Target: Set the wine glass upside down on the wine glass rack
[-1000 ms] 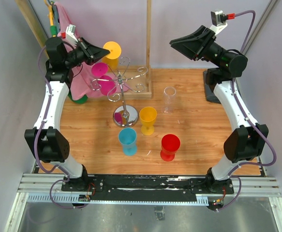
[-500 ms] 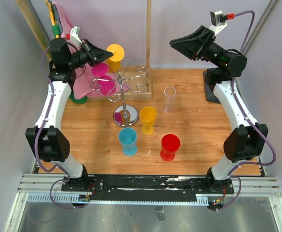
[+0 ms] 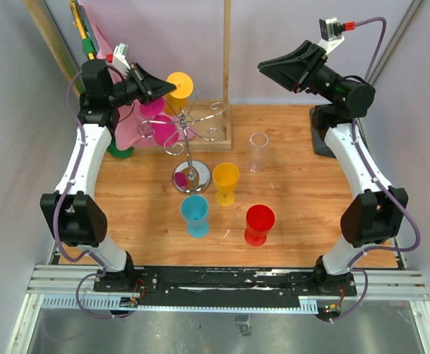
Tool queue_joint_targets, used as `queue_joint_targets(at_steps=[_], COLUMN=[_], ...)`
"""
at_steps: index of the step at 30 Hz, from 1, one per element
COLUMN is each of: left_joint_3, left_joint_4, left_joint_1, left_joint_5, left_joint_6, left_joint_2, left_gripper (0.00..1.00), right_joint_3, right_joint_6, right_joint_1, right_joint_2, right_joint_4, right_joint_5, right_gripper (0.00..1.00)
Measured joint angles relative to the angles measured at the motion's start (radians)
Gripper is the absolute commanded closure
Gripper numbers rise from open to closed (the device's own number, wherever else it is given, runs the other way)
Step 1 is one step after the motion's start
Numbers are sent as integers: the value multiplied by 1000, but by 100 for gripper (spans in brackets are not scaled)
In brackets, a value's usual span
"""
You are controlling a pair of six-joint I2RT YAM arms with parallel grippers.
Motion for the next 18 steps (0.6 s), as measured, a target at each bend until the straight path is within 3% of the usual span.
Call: queue_joint_targets(at_steps=[18], left_joint_3=[0], left_joint_4=[-77], left_joint_1=[-16], left_joint_5=[-3], left_joint_6=[30], left_joint_2=[14], left_gripper=[100], right_joint_3=[-14], right_joint_6=[0], right_joint_1=[0], right_joint_2=[0], right_joint_4=[1], right_joint_5=[0], right_gripper=[66])
